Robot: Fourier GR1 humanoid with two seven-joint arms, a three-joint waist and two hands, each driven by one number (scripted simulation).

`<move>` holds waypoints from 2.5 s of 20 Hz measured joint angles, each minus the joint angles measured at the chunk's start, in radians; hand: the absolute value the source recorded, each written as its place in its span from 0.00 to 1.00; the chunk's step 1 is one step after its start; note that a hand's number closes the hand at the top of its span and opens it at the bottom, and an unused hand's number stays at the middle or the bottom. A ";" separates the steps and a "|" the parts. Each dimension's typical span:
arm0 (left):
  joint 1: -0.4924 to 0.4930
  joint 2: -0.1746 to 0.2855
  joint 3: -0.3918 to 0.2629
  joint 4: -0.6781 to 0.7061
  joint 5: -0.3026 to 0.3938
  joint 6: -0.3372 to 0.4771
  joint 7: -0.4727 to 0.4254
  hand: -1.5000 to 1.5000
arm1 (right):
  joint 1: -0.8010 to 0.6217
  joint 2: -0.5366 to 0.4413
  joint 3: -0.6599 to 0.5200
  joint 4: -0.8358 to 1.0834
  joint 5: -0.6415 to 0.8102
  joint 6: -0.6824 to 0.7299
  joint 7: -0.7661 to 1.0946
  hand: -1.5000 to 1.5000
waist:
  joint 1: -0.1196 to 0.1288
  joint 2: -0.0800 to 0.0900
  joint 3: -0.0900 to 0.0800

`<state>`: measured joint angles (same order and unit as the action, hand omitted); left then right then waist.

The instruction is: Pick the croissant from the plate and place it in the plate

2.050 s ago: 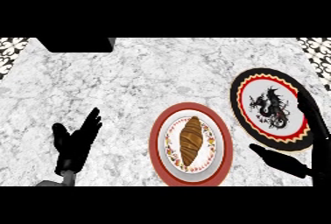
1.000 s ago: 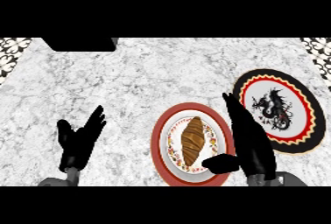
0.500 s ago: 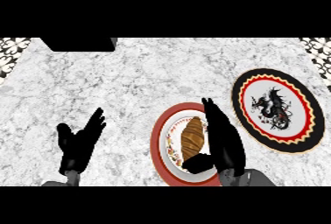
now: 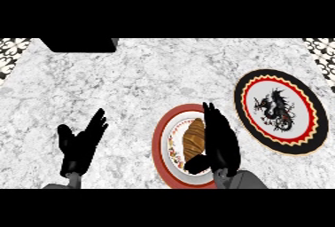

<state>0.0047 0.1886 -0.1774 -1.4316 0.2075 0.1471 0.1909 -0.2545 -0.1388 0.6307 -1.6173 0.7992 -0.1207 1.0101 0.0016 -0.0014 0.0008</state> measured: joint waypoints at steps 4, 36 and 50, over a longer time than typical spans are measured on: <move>-0.018 -0.005 0.025 0.027 -0.007 -0.024 0.002 0.50 | -0.009 0.043 -0.035 0.043 0.033 0.031 -0.005 0.00 | 0.000 0.000 0.000; 0.004 -0.055 0.054 -0.032 -0.080 -0.066 0.033 0.50 | -0.274 0.080 -0.464 0.402 0.401 -0.125 0.058 1.00 | 0.028 0.025 -0.005; -0.028 -0.067 0.021 -0.030 -0.088 -0.084 0.046 0.50 | -0.559 -0.044 -0.814 0.520 0.879 -0.212 0.204 1.00 | 0.092 0.042 -0.004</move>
<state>-0.0236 0.1214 -0.1568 -1.4621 0.1192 0.0635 0.2368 -0.8132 -0.1827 -0.1833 -1.0977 1.6787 -0.3324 1.2140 0.0934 0.0409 -0.0031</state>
